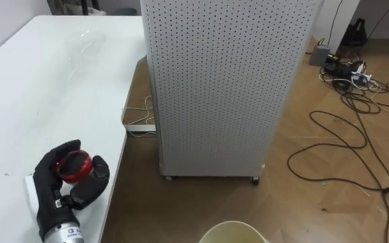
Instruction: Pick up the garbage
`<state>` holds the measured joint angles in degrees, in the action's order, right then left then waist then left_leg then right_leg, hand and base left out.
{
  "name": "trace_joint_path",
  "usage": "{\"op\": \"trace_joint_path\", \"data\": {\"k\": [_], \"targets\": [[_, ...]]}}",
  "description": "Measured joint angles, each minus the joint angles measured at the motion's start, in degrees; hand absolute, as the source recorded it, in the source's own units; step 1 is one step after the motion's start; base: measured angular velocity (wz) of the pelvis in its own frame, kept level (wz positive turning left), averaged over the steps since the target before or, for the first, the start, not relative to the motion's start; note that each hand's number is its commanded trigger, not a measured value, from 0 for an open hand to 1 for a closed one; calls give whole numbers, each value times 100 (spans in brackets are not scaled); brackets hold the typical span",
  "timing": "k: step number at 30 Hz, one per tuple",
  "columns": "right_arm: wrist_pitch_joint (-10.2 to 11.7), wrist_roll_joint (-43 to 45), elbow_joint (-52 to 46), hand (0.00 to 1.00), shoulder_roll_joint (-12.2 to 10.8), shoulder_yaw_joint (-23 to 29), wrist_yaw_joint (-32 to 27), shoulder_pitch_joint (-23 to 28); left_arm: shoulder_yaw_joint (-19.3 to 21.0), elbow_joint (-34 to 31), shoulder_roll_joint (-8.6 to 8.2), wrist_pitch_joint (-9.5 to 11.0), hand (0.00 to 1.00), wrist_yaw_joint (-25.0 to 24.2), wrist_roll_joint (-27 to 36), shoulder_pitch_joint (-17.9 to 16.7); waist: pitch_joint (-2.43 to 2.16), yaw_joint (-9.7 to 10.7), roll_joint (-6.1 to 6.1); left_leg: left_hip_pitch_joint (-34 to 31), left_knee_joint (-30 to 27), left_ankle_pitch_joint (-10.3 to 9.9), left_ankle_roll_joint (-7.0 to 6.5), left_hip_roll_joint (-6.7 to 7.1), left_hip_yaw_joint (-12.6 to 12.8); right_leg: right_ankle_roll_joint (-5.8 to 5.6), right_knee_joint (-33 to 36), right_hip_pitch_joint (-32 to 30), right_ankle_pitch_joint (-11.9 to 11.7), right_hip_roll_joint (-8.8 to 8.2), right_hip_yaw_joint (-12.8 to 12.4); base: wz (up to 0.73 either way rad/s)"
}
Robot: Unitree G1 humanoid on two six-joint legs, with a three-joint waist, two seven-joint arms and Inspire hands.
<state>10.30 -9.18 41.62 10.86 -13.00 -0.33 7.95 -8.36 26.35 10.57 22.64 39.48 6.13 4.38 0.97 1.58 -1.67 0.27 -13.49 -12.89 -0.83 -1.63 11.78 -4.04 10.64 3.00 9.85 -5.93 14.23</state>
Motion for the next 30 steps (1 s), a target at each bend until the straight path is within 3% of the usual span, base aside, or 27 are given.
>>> {"op": "trace_joint_path", "data": {"k": [12,25,30], "targets": [[-83,4,-1,100,15,-90,28,-26,-135,0,2,-63,100,-578,62,45,-3,26,6,-110,-16,0,0,0,21,0,0,-81,0,-4,14,-1],[-166,28,-1,100,13,-77,-31,-122,-174,5,-89,-435,100,-976,57,80,-6,107,13,-107,-4,0,0,-2,49,0,-2,-93,0,-3,-2,0],[-166,64,-1,100,13,-37,-38,-135,-157,5,-90,-469,100,-1067,57,81,-6,109,13,-102,7,0,0,-3,65,0,-1,-102,0,-3,-20,0]]}}
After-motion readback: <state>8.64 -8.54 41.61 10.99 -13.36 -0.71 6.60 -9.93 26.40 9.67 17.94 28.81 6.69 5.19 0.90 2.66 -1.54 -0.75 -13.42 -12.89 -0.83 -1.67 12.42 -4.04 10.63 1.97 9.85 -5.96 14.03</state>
